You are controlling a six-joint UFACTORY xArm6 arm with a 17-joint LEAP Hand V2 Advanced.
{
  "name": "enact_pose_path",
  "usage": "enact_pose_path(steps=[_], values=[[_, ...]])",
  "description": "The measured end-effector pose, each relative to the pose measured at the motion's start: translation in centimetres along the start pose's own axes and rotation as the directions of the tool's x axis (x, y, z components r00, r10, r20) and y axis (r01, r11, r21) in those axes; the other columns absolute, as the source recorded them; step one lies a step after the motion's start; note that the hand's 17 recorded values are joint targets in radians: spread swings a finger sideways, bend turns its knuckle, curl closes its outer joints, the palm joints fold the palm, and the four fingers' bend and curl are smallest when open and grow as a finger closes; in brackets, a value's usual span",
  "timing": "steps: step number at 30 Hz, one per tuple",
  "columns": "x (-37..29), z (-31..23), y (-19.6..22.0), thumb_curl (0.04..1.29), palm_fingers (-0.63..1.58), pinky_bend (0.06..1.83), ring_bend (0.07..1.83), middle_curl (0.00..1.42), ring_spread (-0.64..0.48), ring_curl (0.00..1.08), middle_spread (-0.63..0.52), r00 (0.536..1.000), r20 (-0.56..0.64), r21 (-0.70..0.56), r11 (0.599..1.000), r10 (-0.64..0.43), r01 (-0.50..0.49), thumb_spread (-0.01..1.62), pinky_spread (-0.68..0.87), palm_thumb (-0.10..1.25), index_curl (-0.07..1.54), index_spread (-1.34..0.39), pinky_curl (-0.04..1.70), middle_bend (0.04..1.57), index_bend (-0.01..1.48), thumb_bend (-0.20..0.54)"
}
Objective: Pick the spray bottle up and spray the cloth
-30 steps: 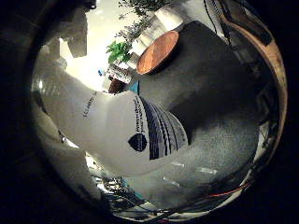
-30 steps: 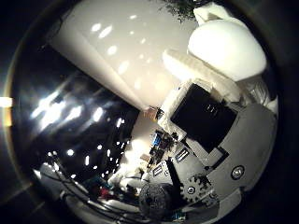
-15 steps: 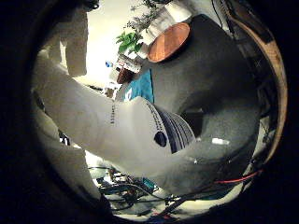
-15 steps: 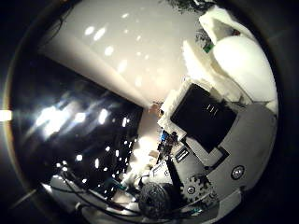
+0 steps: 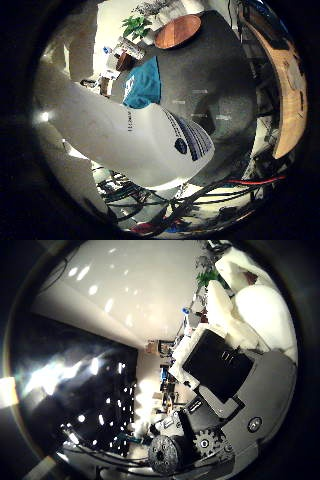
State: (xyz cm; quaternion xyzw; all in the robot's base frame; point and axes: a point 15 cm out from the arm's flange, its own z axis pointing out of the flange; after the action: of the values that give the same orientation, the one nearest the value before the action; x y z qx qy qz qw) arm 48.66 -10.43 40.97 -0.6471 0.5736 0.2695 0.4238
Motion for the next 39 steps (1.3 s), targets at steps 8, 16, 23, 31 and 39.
enact_pose_path(steps=[8,16,23,31,39], values=[[-2.7,1.7,0.5,0.93,1.20,1.08,1.44,0.62,-0.15,0.53,-0.11,0.998,-0.061,-0.068,0.998,-0.018,0.014,0.52,-0.19,1.02,0.71,-0.20,1.12,1.34,1.12,-0.020],[-7.0,5.7,1.8,0.94,1.21,1.06,1.44,0.62,-0.15,0.53,-0.11,0.985,-0.154,-0.205,0.978,-0.072,0.040,0.51,-0.20,1.02,0.71,-0.20,1.16,1.34,1.12,-0.020],[-9.6,9.6,2.9,0.95,1.21,1.04,1.44,0.62,-0.15,0.53,-0.11,0.971,-0.217,-0.309,0.951,-0.098,0.027,0.52,-0.20,1.01,0.71,-0.21,1.18,1.34,1.12,-0.020],[-10.8,11.7,2.9,0.95,1.21,1.04,1.44,0.62,-0.15,0.53,-0.11,0.972,-0.216,-0.336,0.942,-0.089,0.012,0.52,-0.21,1.01,0.71,-0.21,1.19,1.34,1.12,-0.021],[-11.0,11.7,2.8,0.96,1.21,1.03,1.44,0.62,-0.15,0.53,-0.11,0.974,-0.209,-0.329,0.944,-0.085,0.012,0.52,-0.21,1.01,0.71,-0.21,1.20,1.34,1.12,-0.021]])
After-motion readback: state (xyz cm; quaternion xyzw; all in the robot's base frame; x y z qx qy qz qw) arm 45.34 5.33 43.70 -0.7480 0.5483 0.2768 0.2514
